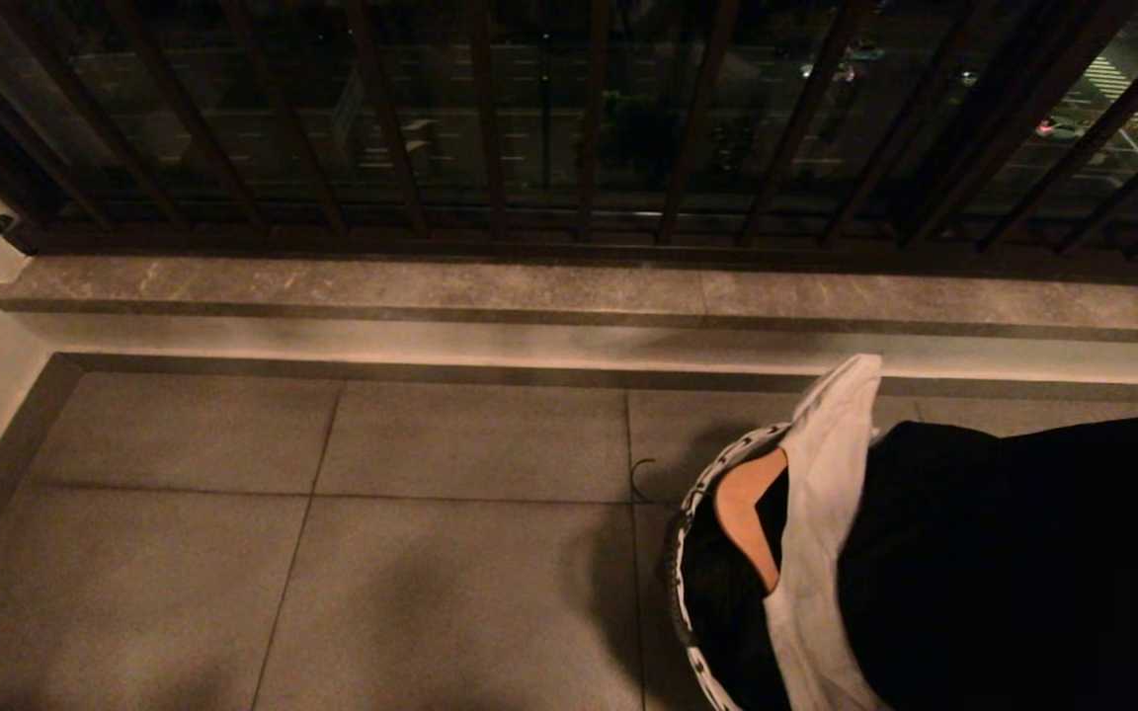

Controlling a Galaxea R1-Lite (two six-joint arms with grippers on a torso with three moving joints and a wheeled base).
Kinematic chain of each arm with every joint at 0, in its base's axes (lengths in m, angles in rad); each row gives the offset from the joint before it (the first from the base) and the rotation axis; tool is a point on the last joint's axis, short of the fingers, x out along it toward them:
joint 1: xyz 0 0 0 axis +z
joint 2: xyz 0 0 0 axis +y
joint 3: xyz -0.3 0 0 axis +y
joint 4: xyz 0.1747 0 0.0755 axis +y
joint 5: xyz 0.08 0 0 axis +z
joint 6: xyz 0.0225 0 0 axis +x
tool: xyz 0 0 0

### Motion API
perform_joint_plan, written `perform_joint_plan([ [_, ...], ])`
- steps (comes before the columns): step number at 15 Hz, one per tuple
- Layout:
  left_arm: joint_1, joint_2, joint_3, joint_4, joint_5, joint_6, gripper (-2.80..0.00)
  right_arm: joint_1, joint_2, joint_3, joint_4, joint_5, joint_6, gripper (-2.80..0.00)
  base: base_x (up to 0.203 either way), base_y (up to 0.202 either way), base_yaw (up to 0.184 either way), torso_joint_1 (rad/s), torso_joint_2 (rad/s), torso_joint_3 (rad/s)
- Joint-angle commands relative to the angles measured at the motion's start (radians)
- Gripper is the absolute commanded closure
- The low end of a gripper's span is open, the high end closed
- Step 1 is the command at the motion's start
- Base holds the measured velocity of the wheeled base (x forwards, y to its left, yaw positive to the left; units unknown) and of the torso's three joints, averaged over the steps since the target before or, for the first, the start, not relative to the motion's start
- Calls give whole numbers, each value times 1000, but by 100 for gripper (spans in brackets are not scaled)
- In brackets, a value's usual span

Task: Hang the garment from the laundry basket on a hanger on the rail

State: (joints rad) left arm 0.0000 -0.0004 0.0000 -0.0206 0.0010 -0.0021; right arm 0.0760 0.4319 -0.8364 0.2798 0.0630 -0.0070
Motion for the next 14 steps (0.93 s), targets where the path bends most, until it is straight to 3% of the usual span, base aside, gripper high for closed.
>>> perform_joint_plan([
  [1, 0, 0, 8, -1, 0, -1, 0, 1, 5, -4, 1, 1, 1, 0, 0, 0, 0, 3, 2, 129],
  [11, 0, 0, 8, -1, 0, -2, 0, 2, 16, -36, 3, 0, -1, 0, 0, 0, 0, 0, 3, 195],
  [14, 0, 0, 8, -1, 0, -2, 0, 1, 8, -51, 19, 61, 0, 0, 0, 0, 0, 2, 4, 196],
])
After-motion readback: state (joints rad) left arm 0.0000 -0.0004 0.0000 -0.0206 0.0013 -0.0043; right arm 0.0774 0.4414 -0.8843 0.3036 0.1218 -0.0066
